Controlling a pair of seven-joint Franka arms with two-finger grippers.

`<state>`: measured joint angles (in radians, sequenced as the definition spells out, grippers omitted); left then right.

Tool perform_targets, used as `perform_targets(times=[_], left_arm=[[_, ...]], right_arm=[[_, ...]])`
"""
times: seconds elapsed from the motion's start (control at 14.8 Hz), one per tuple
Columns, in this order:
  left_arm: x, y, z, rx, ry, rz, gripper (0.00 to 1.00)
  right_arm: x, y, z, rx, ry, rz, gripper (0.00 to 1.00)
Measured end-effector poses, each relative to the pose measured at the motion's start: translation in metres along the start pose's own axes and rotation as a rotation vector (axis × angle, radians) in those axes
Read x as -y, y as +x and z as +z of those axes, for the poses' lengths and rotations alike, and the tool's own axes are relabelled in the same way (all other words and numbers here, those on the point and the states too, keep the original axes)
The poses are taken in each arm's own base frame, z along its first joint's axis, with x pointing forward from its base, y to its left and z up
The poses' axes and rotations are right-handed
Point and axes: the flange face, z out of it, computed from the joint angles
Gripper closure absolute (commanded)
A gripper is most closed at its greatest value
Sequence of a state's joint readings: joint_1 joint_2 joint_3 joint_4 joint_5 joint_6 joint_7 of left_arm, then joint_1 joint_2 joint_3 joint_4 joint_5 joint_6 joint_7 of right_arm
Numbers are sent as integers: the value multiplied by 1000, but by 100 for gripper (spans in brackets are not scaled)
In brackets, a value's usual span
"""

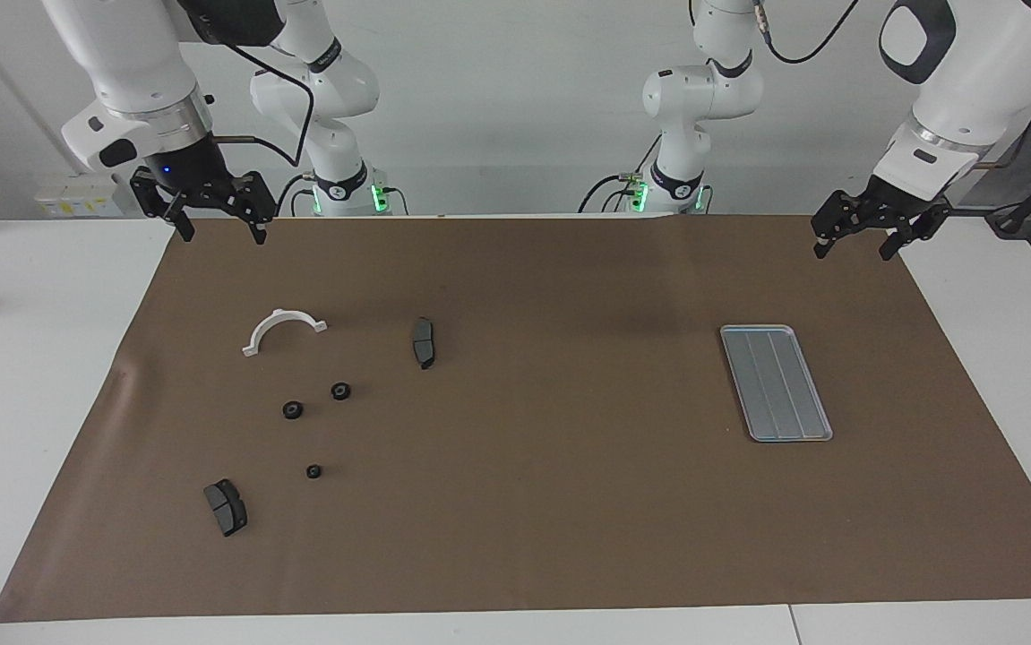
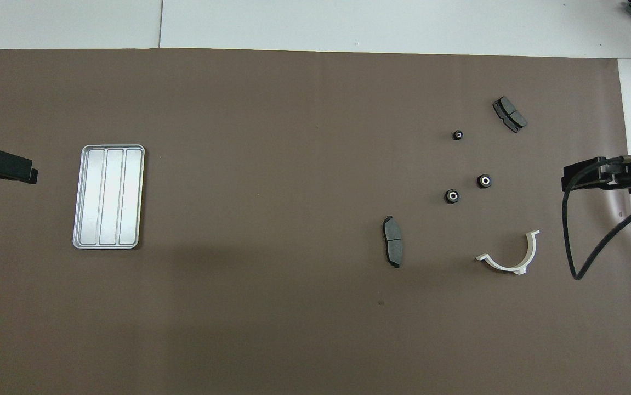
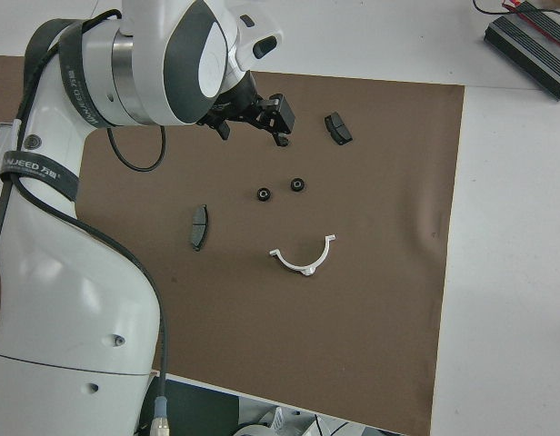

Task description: Pick bearing gear from pile to tray

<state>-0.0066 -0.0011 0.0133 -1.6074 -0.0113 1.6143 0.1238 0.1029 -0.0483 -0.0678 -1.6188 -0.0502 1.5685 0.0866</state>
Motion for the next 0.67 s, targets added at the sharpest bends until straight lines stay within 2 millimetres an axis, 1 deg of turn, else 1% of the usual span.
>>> perform_targets(times=[0.4, 0.54, 0.67], left_arm=[[0, 0, 0, 0, 0, 0, 0], [0, 0, 0, 0, 0, 0, 0], [0, 0, 0, 0, 0, 0, 0]], right_arm=[[-1, -5, 2, 7, 0, 0, 0], [-1, -4, 8, 14, 0, -8, 0], [-1, 1, 17, -5, 2, -44, 0]])
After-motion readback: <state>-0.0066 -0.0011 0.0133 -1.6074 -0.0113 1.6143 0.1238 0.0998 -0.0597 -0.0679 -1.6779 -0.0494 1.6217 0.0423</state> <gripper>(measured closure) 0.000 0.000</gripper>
